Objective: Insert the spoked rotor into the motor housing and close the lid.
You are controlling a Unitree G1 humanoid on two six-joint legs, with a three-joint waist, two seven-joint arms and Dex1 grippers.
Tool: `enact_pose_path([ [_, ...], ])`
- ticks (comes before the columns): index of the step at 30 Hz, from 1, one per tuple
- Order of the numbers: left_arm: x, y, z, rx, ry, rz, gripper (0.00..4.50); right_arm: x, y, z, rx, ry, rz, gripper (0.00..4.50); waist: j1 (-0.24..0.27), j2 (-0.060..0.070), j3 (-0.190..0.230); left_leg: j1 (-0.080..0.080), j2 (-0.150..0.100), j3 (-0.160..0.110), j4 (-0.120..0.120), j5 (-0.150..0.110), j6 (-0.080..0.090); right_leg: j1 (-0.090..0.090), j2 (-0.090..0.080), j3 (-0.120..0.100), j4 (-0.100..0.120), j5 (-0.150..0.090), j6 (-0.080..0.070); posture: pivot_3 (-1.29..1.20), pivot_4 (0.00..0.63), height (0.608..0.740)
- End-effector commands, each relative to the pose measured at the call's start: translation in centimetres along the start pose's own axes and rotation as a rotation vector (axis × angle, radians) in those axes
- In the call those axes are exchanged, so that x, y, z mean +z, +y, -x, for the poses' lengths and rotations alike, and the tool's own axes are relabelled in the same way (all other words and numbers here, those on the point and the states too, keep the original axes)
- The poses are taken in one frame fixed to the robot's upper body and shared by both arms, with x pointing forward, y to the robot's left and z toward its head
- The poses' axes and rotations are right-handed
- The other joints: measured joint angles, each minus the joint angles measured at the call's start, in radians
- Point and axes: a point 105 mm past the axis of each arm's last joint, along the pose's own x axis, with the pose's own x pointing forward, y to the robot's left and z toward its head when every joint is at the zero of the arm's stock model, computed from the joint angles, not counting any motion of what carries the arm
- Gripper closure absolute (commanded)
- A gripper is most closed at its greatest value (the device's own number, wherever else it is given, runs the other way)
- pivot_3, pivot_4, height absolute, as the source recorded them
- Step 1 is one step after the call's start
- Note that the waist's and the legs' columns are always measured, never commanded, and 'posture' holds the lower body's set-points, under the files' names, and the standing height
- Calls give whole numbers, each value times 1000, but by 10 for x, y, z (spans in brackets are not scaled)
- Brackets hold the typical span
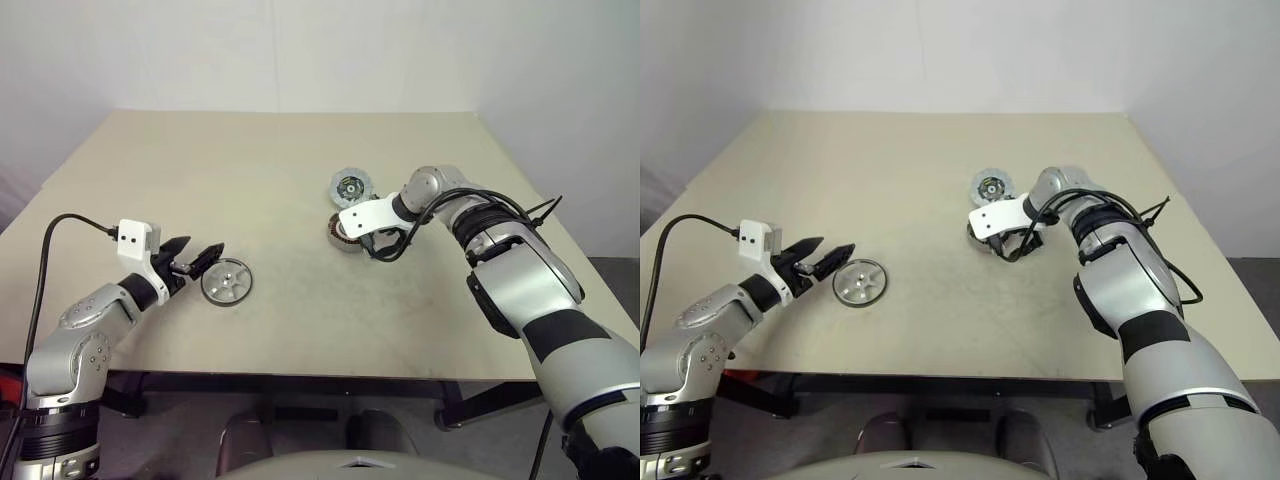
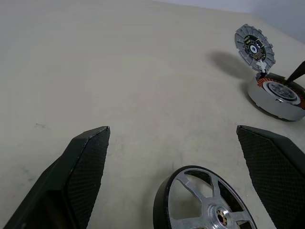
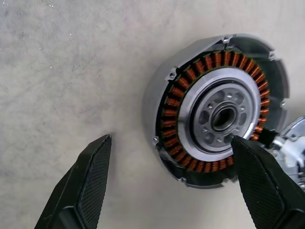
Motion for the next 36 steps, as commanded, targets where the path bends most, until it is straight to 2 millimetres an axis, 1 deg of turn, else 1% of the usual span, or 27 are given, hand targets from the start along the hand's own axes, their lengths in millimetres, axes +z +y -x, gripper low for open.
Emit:
enact_pose_path([
  [1, 13, -3, 2, -6, -52, -32, 0, 7, -11, 7, -20, 15, 55, 18, 0, 0, 0, 0, 0, 0, 0, 0, 0, 0, 0, 0, 0, 0, 0, 0, 0, 740],
  [9, 12, -3, 5, 5, -55, -30, 0, 8, -3, -1, 26, 26, 79, 18, 0, 0, 0, 0, 0, 0, 0, 0, 0, 0, 0, 0, 0, 0, 0, 0, 0, 740],
  [26, 11, -2, 6, 9, -47, -31, 0, 11, 1, -12, 43, 25, 55, 18, -3, 0, 0, 1, 0, 0, 0, 0, 0, 1, 0, 0, 1, 0, 0, 0, 0, 740],
  [29, 11, -3, 6, 9, -47, -31, 0, 12, 0, -12, 39, 19, 50, 598, -3, 0, 0, 2, 0, 0, 0, 0, 0, 1, 0, 0, 1, 0, 0, 0, 0, 740],
  [32, 10, -3, 6, 9, -47, -30, 0, 11, 0, -11, 32, 19, 50, 1505, -1, 0, 0, 3, 0, 0, 0, 0, 0, 1, 0, 0, 2, 0, 0, 0, 0, 740],
  [36, 10, -3, 6, 9, -48, -29, 0, 10, -1, -11, 26, 20, 48, 1505, 0, 0, 0, 2, 0, 0, 0, 0, 0, 1, 0, 0, 1, -1, -1, 0, 0, 740],
])
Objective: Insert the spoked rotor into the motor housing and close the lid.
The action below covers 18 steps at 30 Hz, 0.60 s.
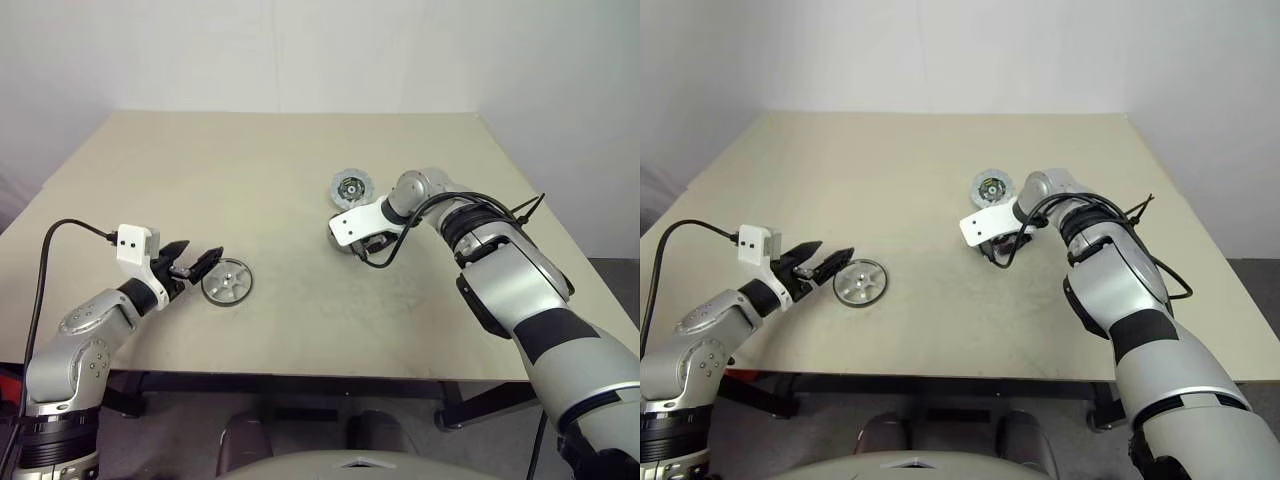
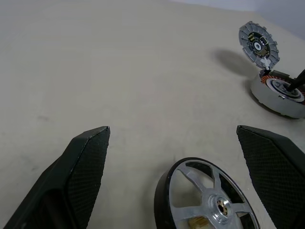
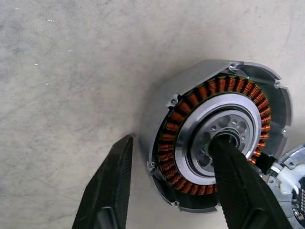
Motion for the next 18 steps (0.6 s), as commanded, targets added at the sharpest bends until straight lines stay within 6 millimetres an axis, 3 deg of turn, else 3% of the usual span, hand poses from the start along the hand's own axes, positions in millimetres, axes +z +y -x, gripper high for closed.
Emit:
enact_pose_path([
  [1, 15, -2, 2, -7, -53, -32, 0, 1, -2, 3, -4, -2, 7, 1505, 0, 0, 0, 0, 0, 0, 0, 0, 0, 0, 0, 0, 0, 0, 0, 0, 0, 740],
  [5, 15, -3, 1, -8, -53, -30, 0, 0, -4, 3, -17, -1, -11, 1505, 0, 0, 0, 0, 0, 0, 0, 0, 0, 0, 0, 0, 0, 0, 0, 0, 0, 740],
  [10, 14, -2, 2, -7, -51, -30, 0, 1, -4, 2, -19, -6, -24, 2452, 0, 0, 0, 0, 0, 0, 0, 0, 0, 0, 0, 0, 0, 0, 0, 0, 0, 740],
  [18, 14, -2, 1, -6, -47, -30, 0, 3, -6, 2, -42, -21, -33, 2451, 0, 0, 0, 0, 0, 0, 0, 0, 0, 0, 0, 0, 0, 0, 0, 0, 0, 740],
])
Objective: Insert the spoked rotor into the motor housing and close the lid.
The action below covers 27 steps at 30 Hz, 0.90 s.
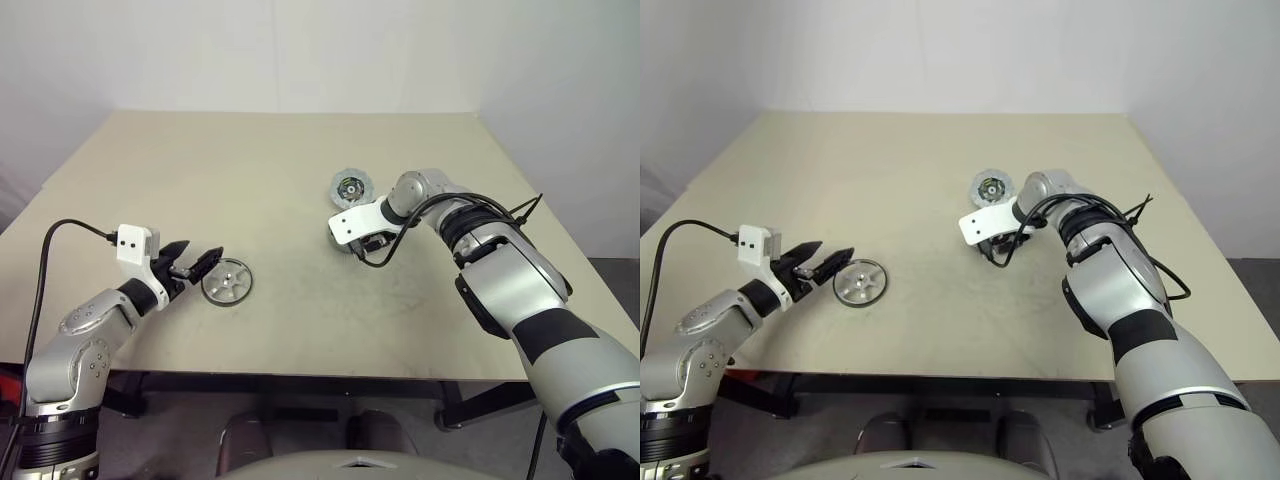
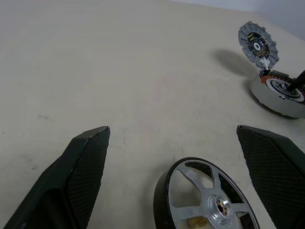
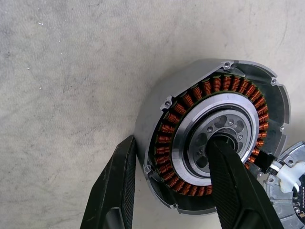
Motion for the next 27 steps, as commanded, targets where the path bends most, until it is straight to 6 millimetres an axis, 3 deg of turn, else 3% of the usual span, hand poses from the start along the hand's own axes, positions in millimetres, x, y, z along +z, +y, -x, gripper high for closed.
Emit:
enact_pose_path([
  [1, 14, -2, 1, -6, -47, -30, 0, 3, -4, 2, -23, -23, -9, 2451, 0, 0, 0, 0, 0, 0, 0, 0, 0, 0, 0, 0, 0, 0, 0, 0, 0, 740],
  [17, 15, -1, 1, -7, -44, -32, 0, 38, -9, 15, -7, -229, 85, 2451, -3, 0, 0, -1, 1, 0, 0, 0, 0, -1, 0, 0, 0, 0, 0, 0, 0, 740],
  [27, 15, 0, 1, -8, -40, -32, 0, 69, -11, 10, -48, -356, 118, 2451, 0, 0, 0, -1, 1, 0, 0, 0, 0, -1, 0, 0, 0, 0, 0, 0, 0, 740],
])
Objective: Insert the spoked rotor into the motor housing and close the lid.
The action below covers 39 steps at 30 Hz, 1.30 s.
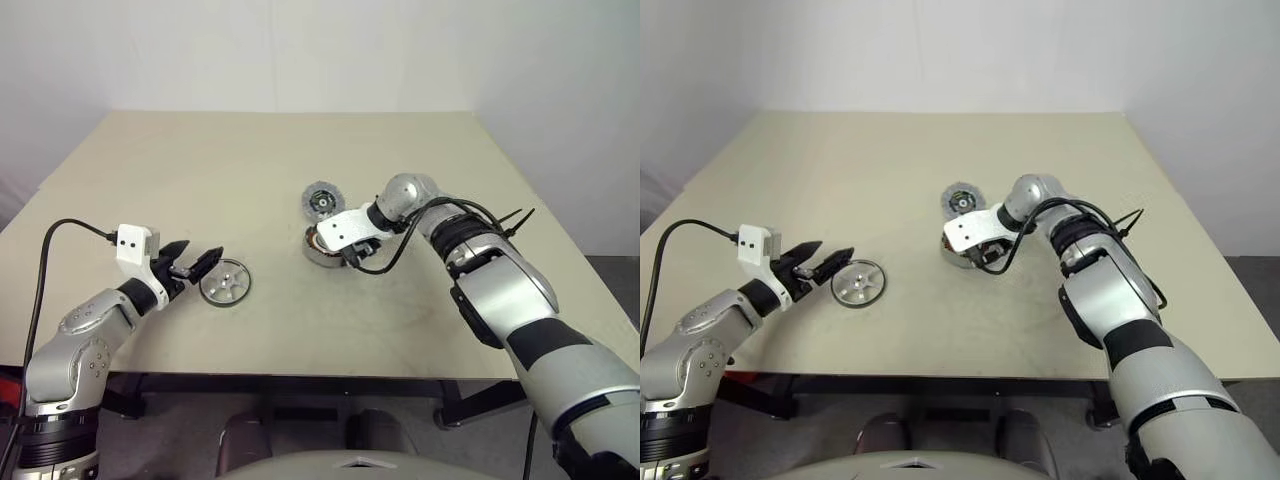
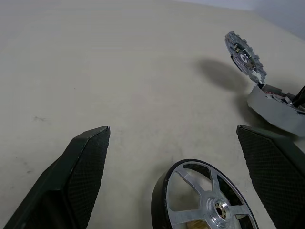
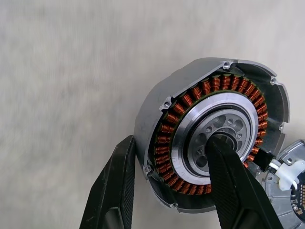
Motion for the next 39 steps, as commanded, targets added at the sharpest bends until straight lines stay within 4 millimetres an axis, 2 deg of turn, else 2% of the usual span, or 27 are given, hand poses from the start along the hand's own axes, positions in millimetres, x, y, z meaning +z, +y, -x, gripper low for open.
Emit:
enact_pose_path([
  [1, 14, 0, 1, -6, -40, -30, 0, 20, -18, 9, -91, -72, 45, 2451, 0, 0, 0, 0, 0, 0, 0, 0, 0, 0, 0, 0, 0, 0, 0, 0, 0, 740],
  [13, 18, 0, -2, -16, -35, -41, 0, 37, -15, -7, -132, -132, 29, 2451, 1, -1, 0, 0, 0, 0, 0, 0, 0, 0, 0, 0, 0, 0, 0, 0, 0, 740],
  [28, 20, 2, -5, -19, -35, -46, 0, 46, -8, -8, -103, -154, 37, 2451, 1, -1, 0, 0, 0, 0, 0, 0, 0, 0, 0, 0, 0, 0, 0, 0, 0, 740],
  [35, 20, 4, -5, -14, -39, -45, 0, 45, -7, -7, -107, -153, 62, 20, 1, -1, 0, 2, 0, 0, 0, 0, -1, 1, 0, 0, 0, 0, 0, 0, 0, 740],
  [39, 21, 5, -5, -11, -40, -45, 0, 46, -11, -5, -124, -153, 62, 20, 1, -1, 0, 3, 0, 0, 0, 0, -1, 2, 0, 0, 0, 0, 0, 0, 0, 740],
])
